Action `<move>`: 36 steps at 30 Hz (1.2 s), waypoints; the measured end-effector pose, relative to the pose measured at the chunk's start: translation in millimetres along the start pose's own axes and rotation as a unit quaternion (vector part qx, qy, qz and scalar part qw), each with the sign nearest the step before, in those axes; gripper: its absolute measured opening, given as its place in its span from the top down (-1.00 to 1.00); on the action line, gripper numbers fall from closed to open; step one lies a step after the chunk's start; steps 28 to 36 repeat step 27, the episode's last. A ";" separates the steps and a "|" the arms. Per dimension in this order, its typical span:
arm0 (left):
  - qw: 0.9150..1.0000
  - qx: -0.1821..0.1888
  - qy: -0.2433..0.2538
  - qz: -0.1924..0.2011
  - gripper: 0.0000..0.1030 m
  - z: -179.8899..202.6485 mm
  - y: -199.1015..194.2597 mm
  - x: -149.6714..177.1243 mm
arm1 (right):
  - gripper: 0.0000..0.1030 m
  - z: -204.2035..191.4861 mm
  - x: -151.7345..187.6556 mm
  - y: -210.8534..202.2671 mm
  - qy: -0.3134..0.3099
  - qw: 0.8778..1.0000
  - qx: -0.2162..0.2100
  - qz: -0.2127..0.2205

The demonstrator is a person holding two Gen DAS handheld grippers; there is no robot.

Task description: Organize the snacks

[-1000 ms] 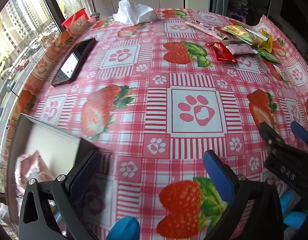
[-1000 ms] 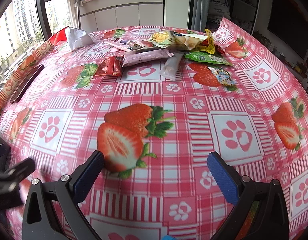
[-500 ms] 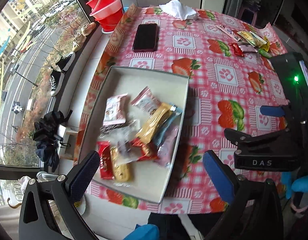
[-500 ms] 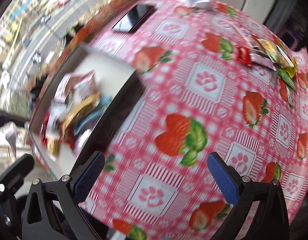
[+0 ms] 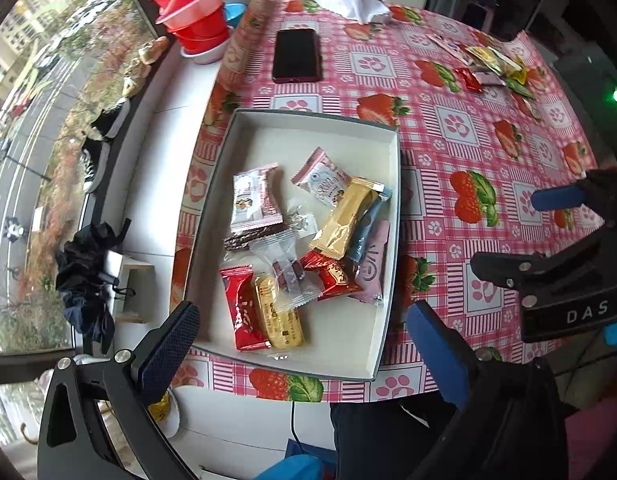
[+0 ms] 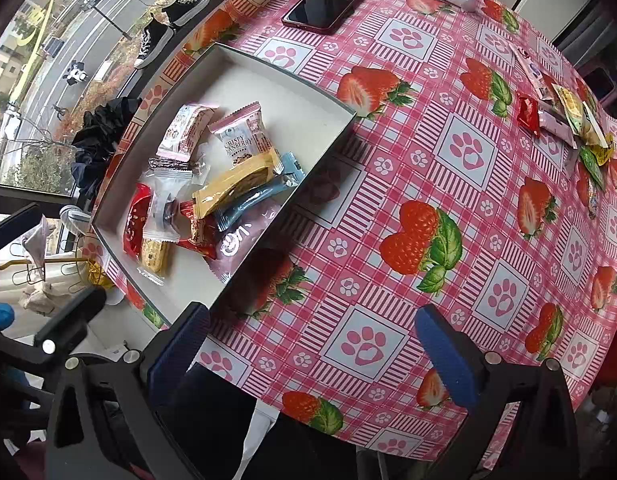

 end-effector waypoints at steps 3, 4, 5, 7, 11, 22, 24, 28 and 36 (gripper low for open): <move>0.999 -0.002 0.036 -0.023 -1.00 1.0 20.6 -4.2 | -1.00 -6.3 -9.0 8.2 0.001 1.000 0.015 -0.010; 0.999 0.004 0.037 -0.030 -1.00 -0.2 25.3 -4.3 | -1.00 -7.9 -11.0 11.6 0.006 1.000 0.022 -0.015; 0.999 0.010 0.035 -0.035 -1.00 -2.3 27.9 -4.7 | -1.00 -9.6 -12.5 14.4 0.012 0.999 0.024 -0.020; 0.999 0.022 0.026 -0.027 -1.00 -8.8 28.0 -5.4 | -1.00 -16.0 -15.8 17.1 0.014 0.999 0.019 -0.028; 0.999 0.041 0.010 -0.024 -1.00 -22.5 32.1 -8.6 | -1.00 -26.6 -22.9 19.6 0.009 0.999 0.029 -0.036; 0.998 0.057 -0.010 -0.030 -1.00 -46.7 36.9 -9.4 | -1.00 -39.7 -36.9 21.9 0.019 0.998 0.037 -0.043; 0.997 0.060 -0.021 -0.036 -1.00 -48.6 38.6 -8.4 | -1.00 -41.5 -39.0 22.7 0.016 0.998 0.037 -0.044; 0.996 0.072 -0.044 -0.033 -1.00 -51.2 36.1 -6.9 | -1.00 -41.2 -41.0 22.5 0.016 0.998 0.030 -0.043; 0.996 0.072 -0.044 -0.033 -1.00 -51.2 36.1 -6.9 | -1.00 -41.2 -41.0 22.5 0.016 0.998 0.030 -0.043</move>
Point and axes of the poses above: each gripper's, at about its wrist camera, not at the fingertips, and y roughly the way its jaws point, z to its right, x to its underside, the point moved 4 cm from there along y, roughly the way its jaws point, and after that the axes turned 3 degrees about y, right-handed, at the moved point
